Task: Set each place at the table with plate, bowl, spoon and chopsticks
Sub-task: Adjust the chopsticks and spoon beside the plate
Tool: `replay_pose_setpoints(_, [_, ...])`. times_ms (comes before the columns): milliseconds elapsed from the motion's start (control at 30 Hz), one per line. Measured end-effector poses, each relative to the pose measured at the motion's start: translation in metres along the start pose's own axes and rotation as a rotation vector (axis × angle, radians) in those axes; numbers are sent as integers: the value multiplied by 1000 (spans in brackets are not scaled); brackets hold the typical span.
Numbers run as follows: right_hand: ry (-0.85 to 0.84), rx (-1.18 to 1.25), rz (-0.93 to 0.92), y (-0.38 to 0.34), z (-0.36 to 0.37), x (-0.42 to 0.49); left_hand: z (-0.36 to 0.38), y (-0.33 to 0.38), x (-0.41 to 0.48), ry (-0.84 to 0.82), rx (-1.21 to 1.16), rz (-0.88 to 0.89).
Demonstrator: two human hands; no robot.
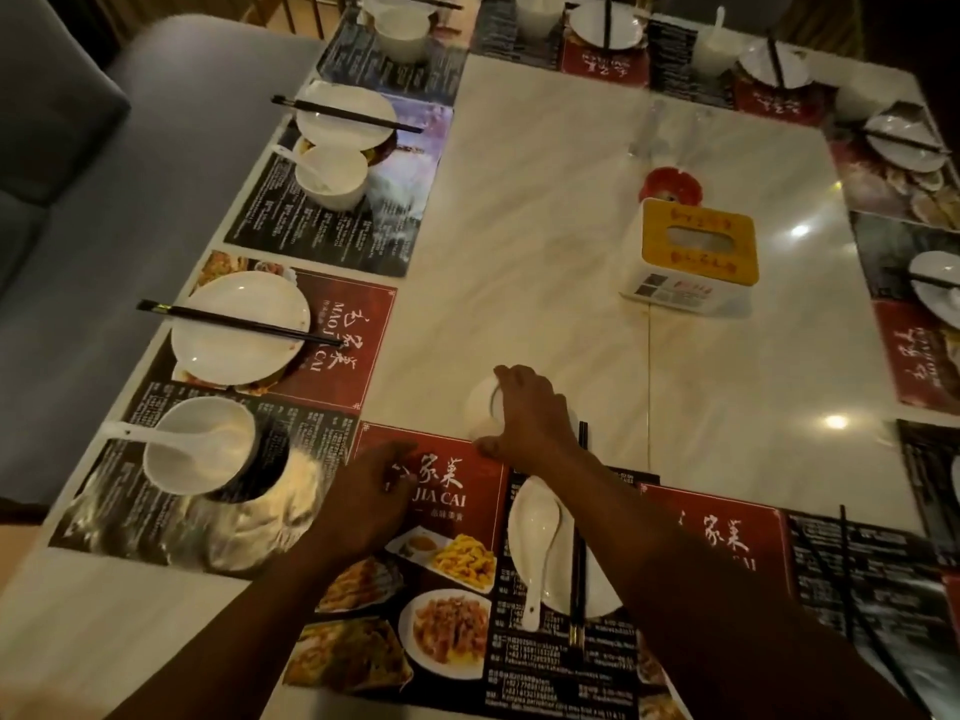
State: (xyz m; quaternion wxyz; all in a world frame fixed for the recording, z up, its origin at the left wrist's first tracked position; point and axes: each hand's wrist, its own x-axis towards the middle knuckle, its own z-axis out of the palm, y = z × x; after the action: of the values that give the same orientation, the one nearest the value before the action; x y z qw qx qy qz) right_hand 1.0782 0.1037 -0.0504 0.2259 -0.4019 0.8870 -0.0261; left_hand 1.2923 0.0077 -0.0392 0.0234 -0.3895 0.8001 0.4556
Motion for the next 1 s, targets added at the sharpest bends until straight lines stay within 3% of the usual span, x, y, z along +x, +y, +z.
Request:
replay_pose_setpoints(433, [-6,-6,-39,7,9,0,33,26,0,-119,20,-1])
replay_pose_setpoints(567, [49,245,-26,21,-6,-16,53,28,-2,-190,47,-11])
replay_pose_setpoints(700, [315,389,156,67,-11,-57,68,31,-3,-253,82,11])
replay_pose_setpoints(833, [271,326,309,110,4,-107,81,34,-6,-298,97,4])
replay_pose_setpoints(1000, [232,347,369,121,24,-145,92,34,-6,-284,147,14])
